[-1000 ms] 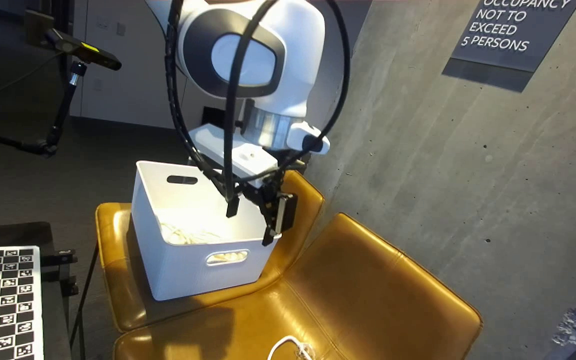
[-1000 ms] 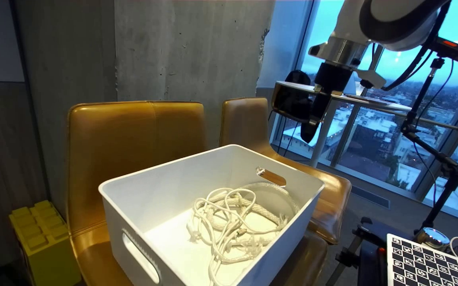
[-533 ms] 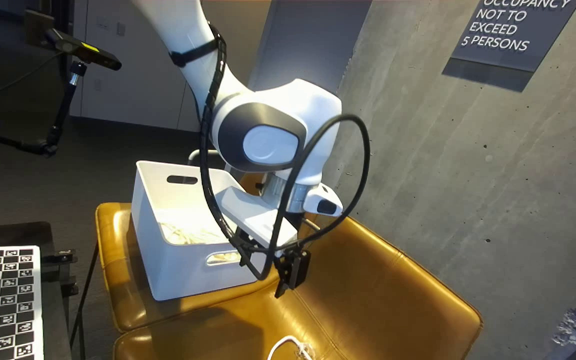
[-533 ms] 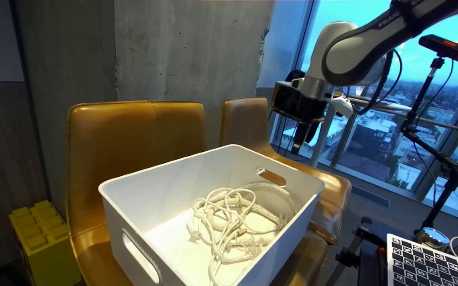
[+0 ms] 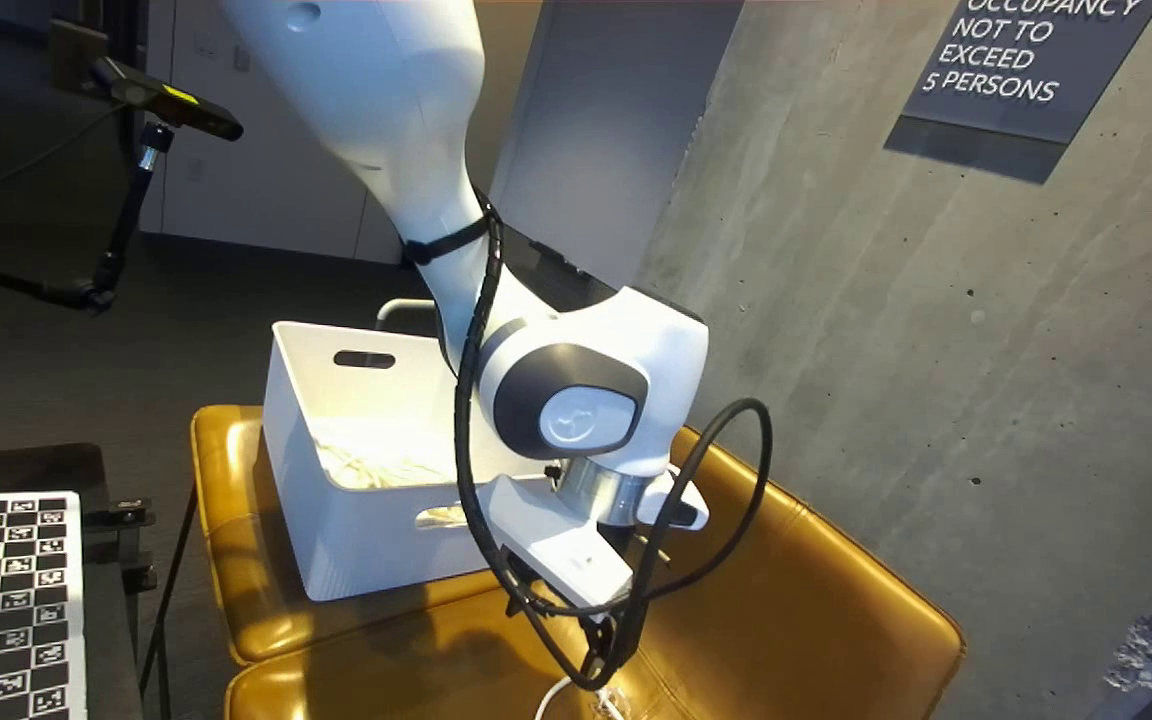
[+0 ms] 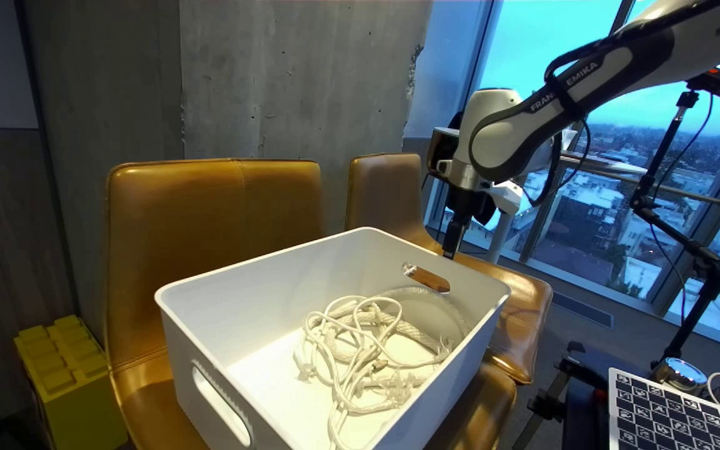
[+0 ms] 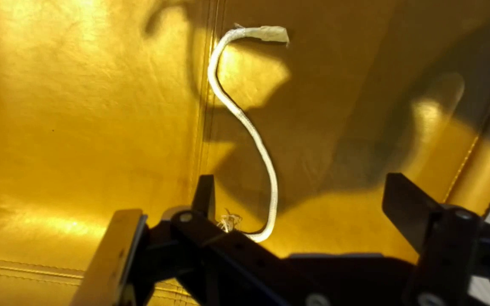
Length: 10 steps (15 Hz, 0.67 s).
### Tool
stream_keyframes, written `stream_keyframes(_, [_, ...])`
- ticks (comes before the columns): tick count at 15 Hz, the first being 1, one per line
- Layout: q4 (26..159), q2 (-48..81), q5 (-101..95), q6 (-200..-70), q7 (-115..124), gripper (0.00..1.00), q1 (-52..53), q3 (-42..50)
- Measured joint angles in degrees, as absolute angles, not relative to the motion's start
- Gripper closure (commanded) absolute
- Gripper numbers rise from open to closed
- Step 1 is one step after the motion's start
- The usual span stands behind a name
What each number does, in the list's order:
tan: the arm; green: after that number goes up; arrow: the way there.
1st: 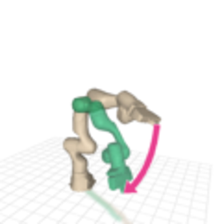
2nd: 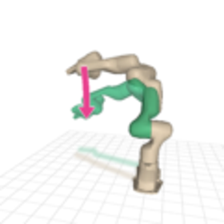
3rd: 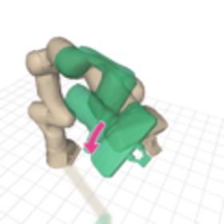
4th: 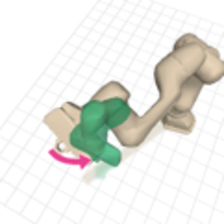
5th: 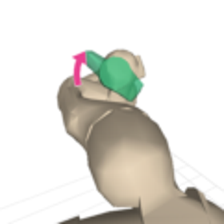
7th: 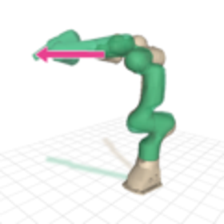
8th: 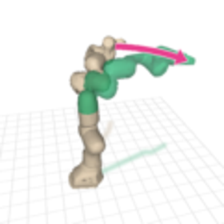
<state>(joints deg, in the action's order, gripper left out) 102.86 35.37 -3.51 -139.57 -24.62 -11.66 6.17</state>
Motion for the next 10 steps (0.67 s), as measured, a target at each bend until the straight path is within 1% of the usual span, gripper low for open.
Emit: stream_keyframes(10, [94.5,45.1,-3.6,-139.4,-23.6,0.0,-13.2,6.2])
